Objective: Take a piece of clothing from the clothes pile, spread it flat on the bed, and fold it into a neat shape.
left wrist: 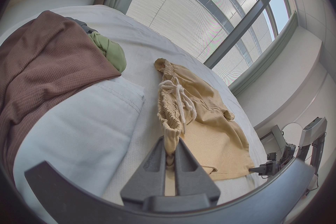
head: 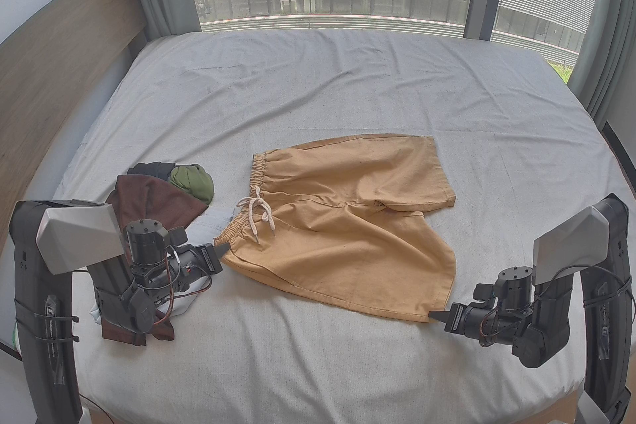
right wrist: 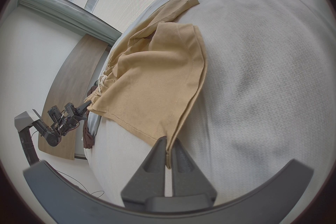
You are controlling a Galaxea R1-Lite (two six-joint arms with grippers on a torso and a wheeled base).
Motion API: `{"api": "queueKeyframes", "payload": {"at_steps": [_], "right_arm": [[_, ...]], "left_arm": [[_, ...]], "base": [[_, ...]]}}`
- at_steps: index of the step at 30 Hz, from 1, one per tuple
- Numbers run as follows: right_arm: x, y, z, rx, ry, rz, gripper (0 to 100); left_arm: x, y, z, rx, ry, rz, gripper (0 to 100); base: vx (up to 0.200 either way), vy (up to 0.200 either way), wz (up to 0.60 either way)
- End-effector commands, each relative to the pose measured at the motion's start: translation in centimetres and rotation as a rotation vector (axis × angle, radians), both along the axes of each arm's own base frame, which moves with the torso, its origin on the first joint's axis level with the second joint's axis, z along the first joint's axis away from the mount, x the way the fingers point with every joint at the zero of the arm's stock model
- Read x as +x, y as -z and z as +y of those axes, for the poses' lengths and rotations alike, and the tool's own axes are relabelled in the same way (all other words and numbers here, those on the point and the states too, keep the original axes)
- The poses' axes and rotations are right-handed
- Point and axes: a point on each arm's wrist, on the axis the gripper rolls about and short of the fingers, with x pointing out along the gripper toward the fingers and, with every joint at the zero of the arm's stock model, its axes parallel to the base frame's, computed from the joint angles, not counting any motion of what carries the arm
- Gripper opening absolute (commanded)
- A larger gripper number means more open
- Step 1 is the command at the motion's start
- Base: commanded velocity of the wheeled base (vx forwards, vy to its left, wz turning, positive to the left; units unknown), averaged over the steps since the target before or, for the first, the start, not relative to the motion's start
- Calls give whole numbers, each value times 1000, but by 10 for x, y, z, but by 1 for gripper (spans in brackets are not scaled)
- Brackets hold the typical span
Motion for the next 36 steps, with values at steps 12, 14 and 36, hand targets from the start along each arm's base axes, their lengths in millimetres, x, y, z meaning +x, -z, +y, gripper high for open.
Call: {"api": "queueKeyframes", "payload": {"at_steps": [12, 14, 36], "right_arm": [[-18, -21, -10, -13, 11, 2, 0], [-18, -21, -10, -13, 11, 2, 0], [-56, -20, -24, -112, -31, 89, 0]], "left_arm": [[-26, 4, 9, 4, 8, 86, 0], [-26, 4, 9, 4, 8, 86, 0], [-87, 13, 22, 95, 86, 198, 0]], "base": [[0, 0, 0], [0, 0, 0], [0, 0, 0]]}}
